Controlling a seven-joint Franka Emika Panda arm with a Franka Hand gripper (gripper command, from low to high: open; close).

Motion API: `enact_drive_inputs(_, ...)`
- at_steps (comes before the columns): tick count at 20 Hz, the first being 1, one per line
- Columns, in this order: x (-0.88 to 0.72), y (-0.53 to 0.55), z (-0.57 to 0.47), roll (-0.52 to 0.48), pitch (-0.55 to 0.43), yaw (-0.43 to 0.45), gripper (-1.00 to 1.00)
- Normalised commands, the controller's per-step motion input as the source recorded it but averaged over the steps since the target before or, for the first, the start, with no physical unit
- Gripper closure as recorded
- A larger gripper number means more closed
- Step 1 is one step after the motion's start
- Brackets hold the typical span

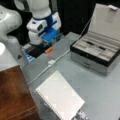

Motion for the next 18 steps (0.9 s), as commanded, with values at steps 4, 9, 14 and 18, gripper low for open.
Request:
enact_drive_inputs(4,0.19,-0.03,0.24,-0.142,0.239,0.036,-1.00)
enact_drive_inputs(9,0.27,-0.09,0.26,-0.159,0.252,0.033,-1.00)
enact_drive_inputs(14,0.37,-0.16,0.28,-0.151,0.258,0.043,-1.00)
enact_drive_inputs(18,0.41,-0.18,0.30,-0.147,0.279,0.074,-1.00)
